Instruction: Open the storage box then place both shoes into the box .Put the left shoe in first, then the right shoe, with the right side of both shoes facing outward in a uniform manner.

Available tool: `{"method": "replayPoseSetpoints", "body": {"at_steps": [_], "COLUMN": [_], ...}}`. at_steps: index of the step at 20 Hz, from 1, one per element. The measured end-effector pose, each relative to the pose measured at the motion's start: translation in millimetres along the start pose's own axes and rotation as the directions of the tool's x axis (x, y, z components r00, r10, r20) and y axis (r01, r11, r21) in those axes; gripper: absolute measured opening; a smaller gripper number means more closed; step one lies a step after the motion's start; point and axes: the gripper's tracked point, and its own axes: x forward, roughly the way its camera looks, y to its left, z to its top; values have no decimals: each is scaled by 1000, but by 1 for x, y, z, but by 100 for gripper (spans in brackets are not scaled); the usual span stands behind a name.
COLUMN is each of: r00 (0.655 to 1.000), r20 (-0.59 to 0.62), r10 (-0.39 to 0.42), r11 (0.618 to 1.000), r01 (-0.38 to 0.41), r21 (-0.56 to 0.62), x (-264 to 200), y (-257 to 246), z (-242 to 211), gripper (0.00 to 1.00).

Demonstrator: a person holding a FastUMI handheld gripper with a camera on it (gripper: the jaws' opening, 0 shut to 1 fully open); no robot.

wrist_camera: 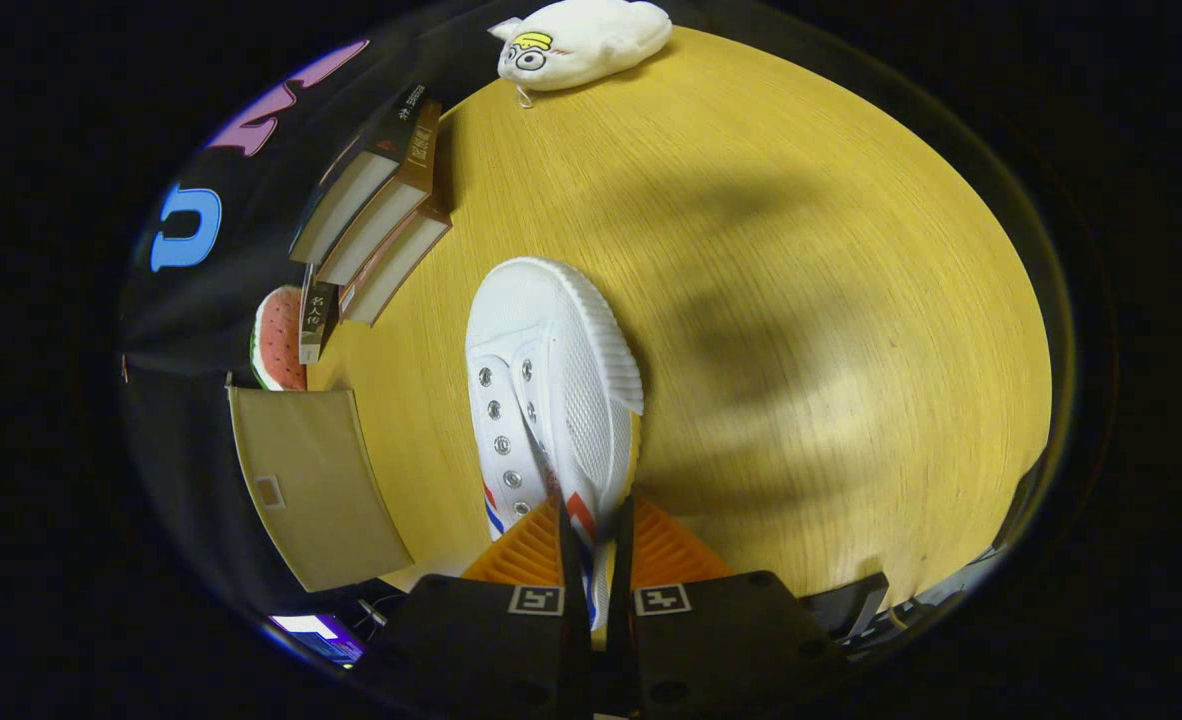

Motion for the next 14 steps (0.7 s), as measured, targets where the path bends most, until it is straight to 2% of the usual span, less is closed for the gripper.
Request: {"method": "replayPoseSetpoints", "body": {"at_steps": [3, 7, 14], "r00": [999, 997, 985], "r20": [5, 43, 116], "r10": [32, 67, 125], "r11": [999, 997, 991], "r01": [-32, -69, -118], "r21": [41, 33, -65], "x": [-13, -41, -83], "y": [18, 60, 170], "z": [-11, -19, -35], "gripper": [10, 10, 11]}}
